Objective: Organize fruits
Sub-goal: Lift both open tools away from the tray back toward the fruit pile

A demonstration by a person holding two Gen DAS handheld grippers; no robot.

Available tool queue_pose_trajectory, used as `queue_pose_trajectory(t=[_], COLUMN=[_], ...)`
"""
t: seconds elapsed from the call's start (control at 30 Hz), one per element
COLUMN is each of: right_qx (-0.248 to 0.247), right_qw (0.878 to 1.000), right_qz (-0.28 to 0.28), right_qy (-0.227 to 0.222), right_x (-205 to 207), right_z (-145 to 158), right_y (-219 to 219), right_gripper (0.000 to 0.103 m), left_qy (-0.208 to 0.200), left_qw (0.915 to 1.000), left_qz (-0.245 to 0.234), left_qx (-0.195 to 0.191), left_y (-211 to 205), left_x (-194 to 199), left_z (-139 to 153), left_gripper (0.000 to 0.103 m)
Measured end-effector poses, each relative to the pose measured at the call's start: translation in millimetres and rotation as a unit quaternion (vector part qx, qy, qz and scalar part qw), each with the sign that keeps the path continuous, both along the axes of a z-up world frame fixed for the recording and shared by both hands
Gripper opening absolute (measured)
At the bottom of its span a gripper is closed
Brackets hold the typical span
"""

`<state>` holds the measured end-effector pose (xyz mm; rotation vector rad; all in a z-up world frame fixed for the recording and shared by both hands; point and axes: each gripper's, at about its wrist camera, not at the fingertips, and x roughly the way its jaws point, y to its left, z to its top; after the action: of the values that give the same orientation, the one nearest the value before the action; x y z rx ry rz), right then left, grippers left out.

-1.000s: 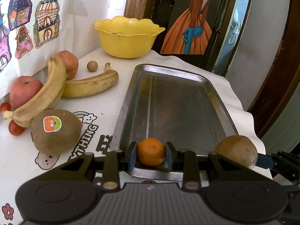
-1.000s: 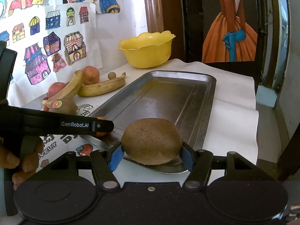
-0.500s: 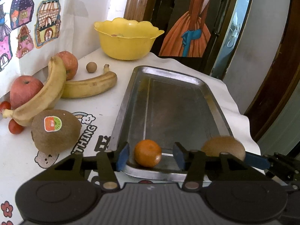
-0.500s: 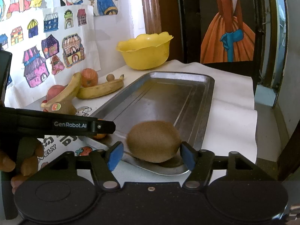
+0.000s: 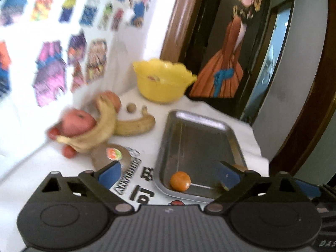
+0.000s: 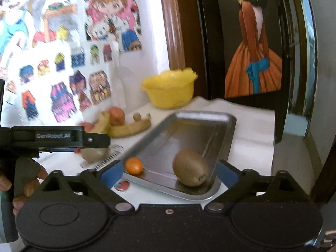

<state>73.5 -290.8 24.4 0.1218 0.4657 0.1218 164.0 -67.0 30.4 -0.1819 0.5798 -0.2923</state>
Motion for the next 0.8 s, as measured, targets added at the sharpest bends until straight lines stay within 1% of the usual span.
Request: queue_pose_trajectory(t=[0.13, 0.27, 0.4, 0.5, 0.57, 0.67, 0.73, 0.8], right_qx=[0.009, 0.007, 0.023, 0.015, 0.001, -0.017, -0.029, -0.042], right_qw=[1.000, 0.998, 0.995, 0.993, 0.991, 0.989, 0.988, 0.986], right_qz=[0.008, 0.018, 0.043, 0.063, 0.071, 0.087, 0.089, 0.092], right_qy=[-0.028, -0.056, -0.082, -0.103, -0.114, -0.120, -0.124, -0.131], right_x=[-36, -73, -104, -116, -117, -107, -92, -72], right_z=[31, 65, 112, 151, 179, 212, 227, 235], right_y=[10, 23, 32, 37, 41, 47, 51, 57], right_gripper=[0.102, 0.102, 0.102, 0.102, 0.102, 0.102, 0.102, 0.102], left_qy=[-0.028, -0.061, -0.099, -0.129, -0.138, -0.148, -0.154, -0.157], left_qw=[0.9996, 0.9981, 0.9947, 0.9911, 0.9896, 0.9877, 0.9863, 0.9852], left_qz=[0.005, 0.009, 0.017, 0.027, 0.032, 0.046, 0.056, 0.067], left_qx=[0.002, 0.010, 0.020, 0.020, 0.021, 0.018, 0.017, 0.017], left_y=[20, 41, 59, 71, 77, 84, 90, 94], left_x=[-34, -71, -101, -117, -121, -119, -114, -103], left_z=[31, 67, 104, 130, 145, 163, 172, 180], left_gripper=[0.102, 0.102, 0.102, 0.102, 0.102, 0.103, 0.102, 0.103])
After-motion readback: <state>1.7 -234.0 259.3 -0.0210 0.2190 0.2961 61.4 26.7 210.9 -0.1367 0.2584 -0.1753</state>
